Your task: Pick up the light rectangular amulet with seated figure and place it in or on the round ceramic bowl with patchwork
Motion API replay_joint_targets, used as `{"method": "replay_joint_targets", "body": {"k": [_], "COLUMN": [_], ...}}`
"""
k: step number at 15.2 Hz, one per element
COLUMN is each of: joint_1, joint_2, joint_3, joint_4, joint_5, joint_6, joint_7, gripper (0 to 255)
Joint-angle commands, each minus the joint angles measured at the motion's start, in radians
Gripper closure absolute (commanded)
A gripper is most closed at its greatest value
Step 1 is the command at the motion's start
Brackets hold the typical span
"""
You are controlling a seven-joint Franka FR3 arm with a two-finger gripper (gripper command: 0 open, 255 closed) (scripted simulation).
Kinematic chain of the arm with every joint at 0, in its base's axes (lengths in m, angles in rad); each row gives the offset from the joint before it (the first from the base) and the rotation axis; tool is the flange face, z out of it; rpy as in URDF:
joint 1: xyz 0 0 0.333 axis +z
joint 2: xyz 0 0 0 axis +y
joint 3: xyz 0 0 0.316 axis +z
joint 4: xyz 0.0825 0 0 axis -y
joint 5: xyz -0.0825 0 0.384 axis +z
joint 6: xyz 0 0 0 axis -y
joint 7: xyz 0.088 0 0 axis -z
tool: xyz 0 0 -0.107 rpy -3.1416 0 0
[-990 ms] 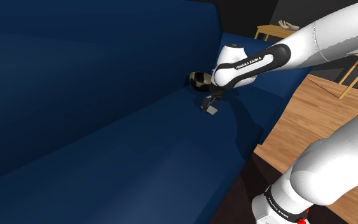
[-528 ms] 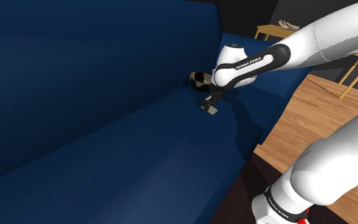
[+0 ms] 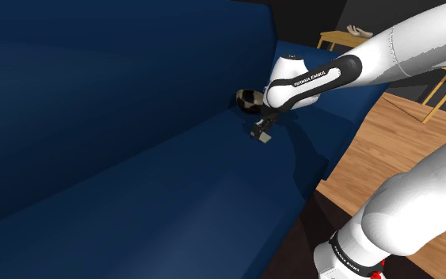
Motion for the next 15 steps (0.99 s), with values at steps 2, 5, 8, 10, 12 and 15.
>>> {"method": "replay_joint_targets", "body": {"k": [2, 5, 8, 10, 12, 15], "joint_1": [0.000, -0.001, -0.001, -0.001, -0.001, -0.001], "joint_2": [-0.017, -0.042, -0.064, -0.078, -0.090, -0.107], "joint_3": [0.001, 0.003, 0.005, 0.006, 0.007, 0.009], "joint_4": [0.012, 0.031, 0.053, 0.068, 0.084, 0.110], "joint_5": [-0.002, -0.004, -0.006, -0.007, -0.008, -0.008], "joint_6": [-0.029, -0.073, -0.116, -0.145, -0.174, -0.217], "joint_7": [0.001, 0.003, 0.004, 0.004, 0.005, 0.005], "gripper": [255, 255, 255, 255, 255, 255]}}
